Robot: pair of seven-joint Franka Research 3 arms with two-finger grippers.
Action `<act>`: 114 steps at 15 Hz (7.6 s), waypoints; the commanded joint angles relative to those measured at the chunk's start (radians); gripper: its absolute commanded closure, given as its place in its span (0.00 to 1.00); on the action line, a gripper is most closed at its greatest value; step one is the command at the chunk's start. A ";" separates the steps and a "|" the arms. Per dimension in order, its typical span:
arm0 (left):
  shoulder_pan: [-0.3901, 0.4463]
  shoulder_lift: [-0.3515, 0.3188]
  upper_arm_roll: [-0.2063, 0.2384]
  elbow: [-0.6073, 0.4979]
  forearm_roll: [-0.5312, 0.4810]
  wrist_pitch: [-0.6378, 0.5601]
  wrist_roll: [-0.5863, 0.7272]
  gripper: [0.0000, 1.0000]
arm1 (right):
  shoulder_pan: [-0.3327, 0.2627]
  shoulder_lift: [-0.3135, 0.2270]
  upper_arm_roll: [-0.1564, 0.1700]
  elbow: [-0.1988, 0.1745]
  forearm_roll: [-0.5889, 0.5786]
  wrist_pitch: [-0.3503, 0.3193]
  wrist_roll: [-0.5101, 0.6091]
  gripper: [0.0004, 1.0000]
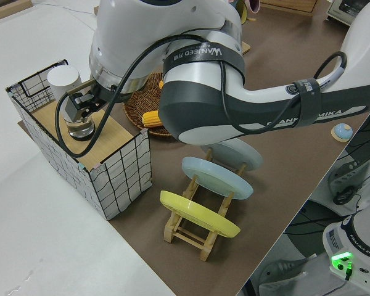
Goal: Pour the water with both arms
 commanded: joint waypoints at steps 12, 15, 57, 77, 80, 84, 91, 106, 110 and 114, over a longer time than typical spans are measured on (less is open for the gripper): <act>-0.004 0.148 -0.025 0.001 -0.322 0.300 0.095 0.00 | 0.008 0.184 -0.005 0.128 -0.078 0.330 -0.111 0.11; 0.002 0.157 -0.045 0.006 -0.333 0.311 0.103 0.00 | 0.020 0.189 -0.005 0.128 -0.080 0.330 -0.112 0.24; -0.298 -0.135 -0.065 0.031 0.277 0.002 -0.805 1.00 | -0.088 -0.072 -0.003 -0.025 -0.144 -0.391 -0.002 1.00; -0.387 -0.643 -0.242 -0.735 0.411 0.237 -1.133 1.00 | 0.350 0.202 0.001 0.095 0.184 -0.288 0.780 1.00; -0.421 -0.657 -0.246 -0.790 0.397 0.249 -1.138 1.00 | 0.371 0.251 0.001 0.104 0.206 -0.225 0.822 1.00; -0.438 -0.677 -0.246 -0.838 0.373 0.251 -1.133 1.00 | 0.374 0.279 0.001 0.138 0.206 -0.221 0.824 0.82; -0.443 -0.677 -0.245 -0.856 0.371 0.254 -1.133 1.00 | 0.368 0.258 -0.014 0.139 0.192 -0.283 0.824 0.01; -0.714 -0.780 -0.248 -1.022 0.313 0.254 -1.230 1.00 | 0.143 -0.106 -0.040 0.038 0.063 -0.541 0.654 0.01; -0.787 -0.815 -0.248 -1.072 0.266 0.254 -1.247 1.00 | 0.075 -0.161 -0.040 -0.020 -0.041 -0.538 0.470 0.01; -0.811 -0.803 -0.277 -1.083 0.264 0.246 -1.276 1.00 | 0.000 -0.184 -0.040 -0.033 -0.061 -0.528 0.368 0.01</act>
